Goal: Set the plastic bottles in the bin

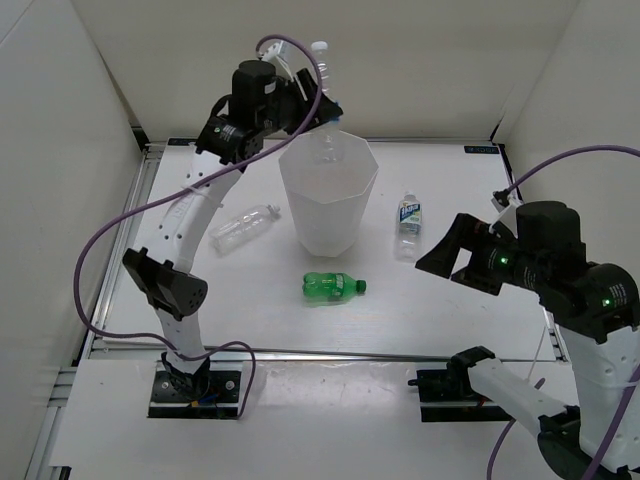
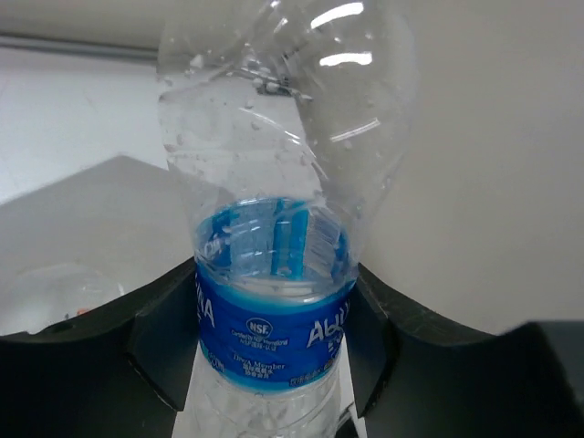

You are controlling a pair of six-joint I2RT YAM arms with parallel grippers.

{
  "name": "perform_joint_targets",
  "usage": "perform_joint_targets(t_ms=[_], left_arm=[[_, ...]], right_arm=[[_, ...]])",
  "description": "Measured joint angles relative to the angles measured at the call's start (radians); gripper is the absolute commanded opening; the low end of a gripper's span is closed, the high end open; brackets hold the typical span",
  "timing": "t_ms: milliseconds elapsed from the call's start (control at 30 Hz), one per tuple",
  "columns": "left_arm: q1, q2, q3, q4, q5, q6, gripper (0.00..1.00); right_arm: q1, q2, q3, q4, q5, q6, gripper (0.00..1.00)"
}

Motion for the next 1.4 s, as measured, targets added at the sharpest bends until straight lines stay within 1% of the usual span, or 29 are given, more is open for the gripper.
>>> perform_joint_targets(t_ms=[67, 267, 367, 433, 533, 667, 767, 833, 933, 1067, 1233, 1333, 1367, 1400], left_arm=[[-0.017, 0.006, -0.017, -0.003, -0.002, 0.012, 1.0], [-0.037, 0.006, -0.054, -0.014, -0.008, 0.024, 1.0], [-0.043, -0.003, -0.054, -0.014, -0.021, 0.028, 1.0], [-0.048, -0.021, -0.057, -0.014, -0.051, 0.034, 1.0], [-0.067, -0.105, -0.122, -0.009, -0.122, 0.044, 1.0], [-0.093, -0.288, -0.244, -0.016, -0.225, 0.068, 1.0], [-0.103, -0.457, -0.322, -0.021, -0.293, 0.078, 1.0], [-0.104, -0.556, -0.358, -0.036, -0.33, 0.082, 1.0], [-0.104, -0.679, -0.39, -0.106, -0.399, 0.074, 1.0], [-0.11, -0.784, -0.417, -0.214, -0.46, 0.054, 1.0], [-0.11, -0.848, -0.447, -0.391, -0.52, 0.009, 1.0], [-0.111, -0.866, -0.451, -0.471, -0.54, -0.029, 1.0], [-0.111, -0.872, -0.452, -0.494, -0.545, -0.042, 1.0], [-0.111, -0.877, -0.456, -0.511, -0.549, -0.053, 1.0]], right_arm=[[0.0, -0.011, -0.009, -0.005, 0.011, 0.01, 1.0], [0.0, 0.007, -0.013, -0.008, 0.127, 0.043, 1.0], [0.0, 0.062, -0.039, -0.008, 0.213, 0.048, 1.0], [0.0, 0.135, -0.056, -0.012, 0.272, 0.046, 1.0], [-0.004, 0.29, -0.07, -0.002, 0.341, 0.036, 1.0], [-0.027, 0.563, -0.05, 0.045, 0.39, 0.008, 1.0], [-0.054, 0.801, 0.057, 0.076, 0.407, -0.026, 1.0], [-0.067, 0.899, 0.125, 0.089, 0.413, -0.047, 1.0], [-0.09, 1.049, 0.255, 0.123, 0.416, -0.087, 1.0], [-0.122, 1.176, 0.369, 0.161, 0.412, -0.123, 1.0], [-0.153, 1.276, 0.381, 0.192, 0.391, -0.142, 1.0], [-0.161, 1.309, 0.347, 0.224, 0.369, -0.144, 1.0], [-0.162, 1.312, 0.323, 0.237, 0.358, -0.144, 0.98], [-0.161, 1.313, 0.303, 0.245, 0.351, -0.144, 0.89]])
